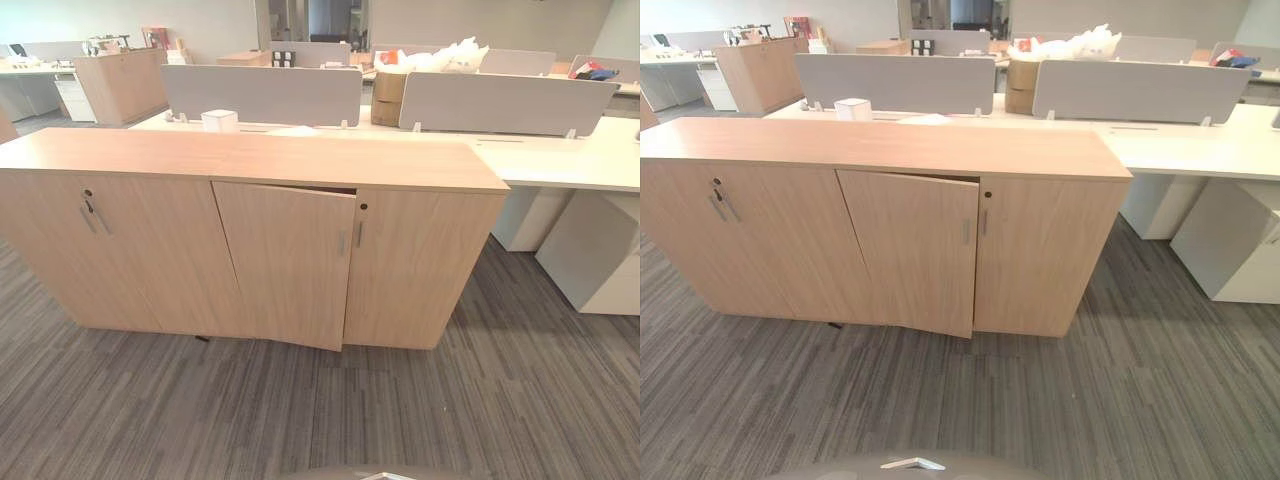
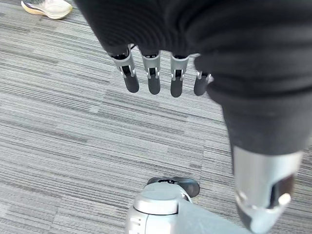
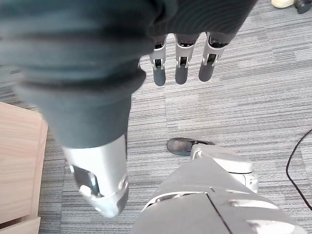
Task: Put the empty folder in the office cabinet
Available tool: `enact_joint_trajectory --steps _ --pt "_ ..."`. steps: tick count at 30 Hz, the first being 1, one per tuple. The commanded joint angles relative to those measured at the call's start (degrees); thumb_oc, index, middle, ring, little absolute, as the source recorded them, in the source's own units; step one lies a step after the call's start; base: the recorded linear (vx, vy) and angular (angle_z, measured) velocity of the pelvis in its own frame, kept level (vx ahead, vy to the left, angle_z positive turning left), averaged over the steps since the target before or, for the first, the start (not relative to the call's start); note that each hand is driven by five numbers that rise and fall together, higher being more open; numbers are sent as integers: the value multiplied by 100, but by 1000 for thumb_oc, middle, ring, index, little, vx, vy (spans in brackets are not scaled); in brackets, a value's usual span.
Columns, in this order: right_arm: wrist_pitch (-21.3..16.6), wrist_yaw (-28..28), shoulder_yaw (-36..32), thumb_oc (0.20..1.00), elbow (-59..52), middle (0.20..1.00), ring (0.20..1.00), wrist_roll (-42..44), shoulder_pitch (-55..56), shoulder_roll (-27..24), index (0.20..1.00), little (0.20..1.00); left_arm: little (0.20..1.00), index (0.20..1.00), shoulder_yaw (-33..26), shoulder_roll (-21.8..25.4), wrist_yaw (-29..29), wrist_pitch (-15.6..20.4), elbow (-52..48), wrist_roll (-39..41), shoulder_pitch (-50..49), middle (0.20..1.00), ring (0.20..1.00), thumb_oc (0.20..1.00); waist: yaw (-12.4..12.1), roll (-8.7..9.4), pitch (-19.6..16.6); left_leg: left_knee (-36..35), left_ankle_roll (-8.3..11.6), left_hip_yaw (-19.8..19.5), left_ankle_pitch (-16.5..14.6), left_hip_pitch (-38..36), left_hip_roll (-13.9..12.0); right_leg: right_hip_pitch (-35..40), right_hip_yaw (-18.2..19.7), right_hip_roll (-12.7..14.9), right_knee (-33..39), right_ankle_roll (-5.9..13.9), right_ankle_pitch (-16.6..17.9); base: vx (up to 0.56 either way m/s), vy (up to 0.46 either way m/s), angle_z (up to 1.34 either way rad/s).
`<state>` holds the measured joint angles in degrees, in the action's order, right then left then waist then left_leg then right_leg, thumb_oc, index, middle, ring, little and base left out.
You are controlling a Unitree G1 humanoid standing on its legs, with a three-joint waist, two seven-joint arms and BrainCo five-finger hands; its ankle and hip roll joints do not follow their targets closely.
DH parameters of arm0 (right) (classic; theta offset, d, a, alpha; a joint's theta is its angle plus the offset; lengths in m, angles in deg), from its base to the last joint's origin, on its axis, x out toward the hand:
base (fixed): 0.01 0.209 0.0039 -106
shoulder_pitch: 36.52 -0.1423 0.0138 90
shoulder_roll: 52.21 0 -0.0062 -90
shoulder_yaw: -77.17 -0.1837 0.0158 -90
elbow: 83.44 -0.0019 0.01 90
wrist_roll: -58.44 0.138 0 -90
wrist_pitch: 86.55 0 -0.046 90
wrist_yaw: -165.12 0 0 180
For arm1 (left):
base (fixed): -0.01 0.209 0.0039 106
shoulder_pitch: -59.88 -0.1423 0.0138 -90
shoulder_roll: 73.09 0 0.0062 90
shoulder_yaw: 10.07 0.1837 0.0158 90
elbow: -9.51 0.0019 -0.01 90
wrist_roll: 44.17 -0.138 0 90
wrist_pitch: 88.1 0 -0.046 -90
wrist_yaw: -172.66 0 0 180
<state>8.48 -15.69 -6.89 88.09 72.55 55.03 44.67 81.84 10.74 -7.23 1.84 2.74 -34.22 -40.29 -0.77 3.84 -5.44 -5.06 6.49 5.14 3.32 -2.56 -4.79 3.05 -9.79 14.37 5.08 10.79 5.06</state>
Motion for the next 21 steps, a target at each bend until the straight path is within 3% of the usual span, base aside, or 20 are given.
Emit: enact_joint_trajectory --steps 1,9,21 --pt "-80 -24 12 1000 67 1000 1000 -55 -546 -237 1000 1000 1000 1000 -139 -154 197 101 126 461 458 1000 1000 1000 -29 -187 324 6 -372 -131 -614 -206 182 43 -19 -101 -56 -20 -188 -99 -79 0" --pt "-98 -74 98 1000 78 1000 1000 -8 -519 -212 1000 1000 1000 1000 -282 -198 384 102 137 999 473 1000 1000 1000 14 -219 292 6 -322 -90 -599 -268 95 84 -19 -170 -39 -57 -239 -6 -22 1" --pt "-159 -58 86 1000 32 1000 1000 141 -486 -159 1000 1000 1000 1000 -401 -37 284 157 223 852 414 1000 1000 1000 28 -230 299 6 -302 -66 -614 -286 94 111 -49 -166 -14 -49 -241 -1 -5 0"
